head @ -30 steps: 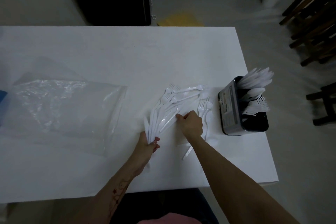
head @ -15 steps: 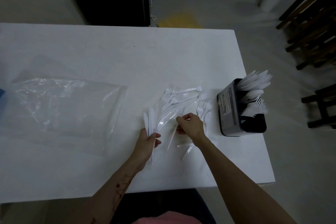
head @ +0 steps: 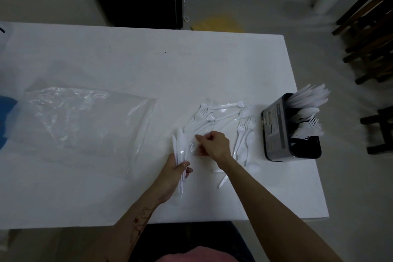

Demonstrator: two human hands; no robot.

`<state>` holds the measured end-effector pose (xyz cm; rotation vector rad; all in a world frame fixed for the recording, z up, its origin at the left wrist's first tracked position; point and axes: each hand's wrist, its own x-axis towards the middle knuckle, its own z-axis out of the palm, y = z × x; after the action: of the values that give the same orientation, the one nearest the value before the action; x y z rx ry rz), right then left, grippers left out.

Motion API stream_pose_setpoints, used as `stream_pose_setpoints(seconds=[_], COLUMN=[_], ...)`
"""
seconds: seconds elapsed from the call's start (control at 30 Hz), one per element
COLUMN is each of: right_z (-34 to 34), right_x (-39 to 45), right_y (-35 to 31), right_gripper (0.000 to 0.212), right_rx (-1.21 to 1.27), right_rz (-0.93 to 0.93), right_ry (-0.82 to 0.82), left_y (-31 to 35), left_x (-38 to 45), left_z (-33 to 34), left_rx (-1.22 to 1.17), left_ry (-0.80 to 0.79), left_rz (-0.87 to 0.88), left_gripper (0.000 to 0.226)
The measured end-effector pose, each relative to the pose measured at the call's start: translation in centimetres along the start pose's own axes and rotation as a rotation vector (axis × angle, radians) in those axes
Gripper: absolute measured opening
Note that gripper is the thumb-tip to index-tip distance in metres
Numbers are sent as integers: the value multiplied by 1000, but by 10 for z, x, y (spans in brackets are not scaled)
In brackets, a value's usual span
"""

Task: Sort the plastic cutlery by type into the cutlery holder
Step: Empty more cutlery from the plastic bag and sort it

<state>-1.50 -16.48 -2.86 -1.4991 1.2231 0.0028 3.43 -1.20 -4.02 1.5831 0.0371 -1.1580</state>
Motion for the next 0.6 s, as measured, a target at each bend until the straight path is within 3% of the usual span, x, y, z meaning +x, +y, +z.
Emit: stream_pose_setpoints(seconds=[0.07, 0.13, 0.4, 0.6], right_z=[4, 5, -9, -24], right_x=[5, 9, 16, 2], right_y=[7, 12, 15, 24], right_gripper=[42, 49, 31, 13], right_rx=[-134, -186, -193, -103], right_rz=[-23, -14, 85, 38], right_ry=[175, 222, 164, -66], left_y=[-1, -1, 1, 11], left_x=[-1, -3, 5, 12], left_z=[-3, -6, -8, 2], left_rx=[23, 23, -18, -35], left_ry=[9, -5, 7, 34], left_rz=[17, 30, 4, 8], left_gripper=[13, 12, 21, 19])
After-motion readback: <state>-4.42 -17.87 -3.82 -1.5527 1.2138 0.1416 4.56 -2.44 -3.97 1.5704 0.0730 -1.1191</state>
